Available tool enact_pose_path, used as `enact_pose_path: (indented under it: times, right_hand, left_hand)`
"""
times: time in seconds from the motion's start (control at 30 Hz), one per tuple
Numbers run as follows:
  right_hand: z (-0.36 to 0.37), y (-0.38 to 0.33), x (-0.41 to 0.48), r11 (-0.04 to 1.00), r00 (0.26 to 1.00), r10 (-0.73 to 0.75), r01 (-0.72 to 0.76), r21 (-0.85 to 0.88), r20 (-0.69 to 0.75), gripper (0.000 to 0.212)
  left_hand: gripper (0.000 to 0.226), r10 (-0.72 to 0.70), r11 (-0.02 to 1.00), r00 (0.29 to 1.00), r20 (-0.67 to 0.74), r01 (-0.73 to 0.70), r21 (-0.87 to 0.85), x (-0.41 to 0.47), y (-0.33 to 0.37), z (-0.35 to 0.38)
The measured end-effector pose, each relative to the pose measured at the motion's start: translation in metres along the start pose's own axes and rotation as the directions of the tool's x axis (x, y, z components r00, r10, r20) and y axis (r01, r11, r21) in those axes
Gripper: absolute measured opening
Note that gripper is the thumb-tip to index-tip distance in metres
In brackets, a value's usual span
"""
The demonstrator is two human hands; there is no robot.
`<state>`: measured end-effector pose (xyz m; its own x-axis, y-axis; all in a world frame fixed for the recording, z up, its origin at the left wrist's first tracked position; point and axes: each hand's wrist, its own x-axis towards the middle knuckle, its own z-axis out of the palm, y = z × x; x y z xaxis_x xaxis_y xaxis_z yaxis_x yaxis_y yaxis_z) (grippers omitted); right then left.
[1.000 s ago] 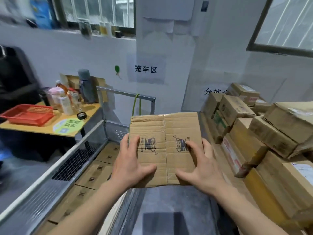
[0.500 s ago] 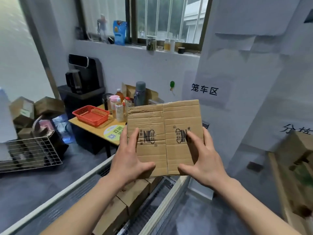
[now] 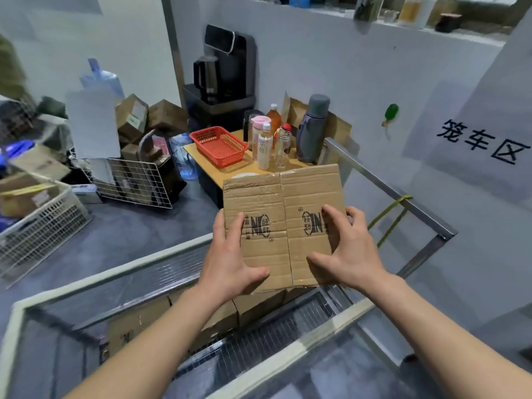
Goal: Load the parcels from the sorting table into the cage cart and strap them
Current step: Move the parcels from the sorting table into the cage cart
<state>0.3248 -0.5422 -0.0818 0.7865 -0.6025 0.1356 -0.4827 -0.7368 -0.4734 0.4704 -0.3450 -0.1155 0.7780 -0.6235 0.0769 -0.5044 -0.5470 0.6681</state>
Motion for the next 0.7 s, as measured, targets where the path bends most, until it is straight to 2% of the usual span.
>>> enact_pose_path:
  times: [0.27,0.53,0.7]
  right_hand:
    - [0.077,0.048,0.075,0.994,0.964,0.097,-0.079,-0.082,0.248,0.095]
    - [0.172,0.133,0.112,0.972,0.87,0.224,-0.165,-0.169,0.44,0.084]
    - [0.227,0.199,0.126,0.964,0.805,0.259,-0.182,-0.195,0.534,0.083]
  left_hand:
    - [0.13,-0.222,0.965,0.966,0.134,0.237,-0.109,0.037,-0.061,0.09]
    - [0.132,-0.386,0.9,0.865,0.319,0.429,-0.072,0.071,-0.106,0.196]
    - [0.131,-0.449,0.865,0.81,0.376,0.5,-0.044,0.082,-0.127,0.268]
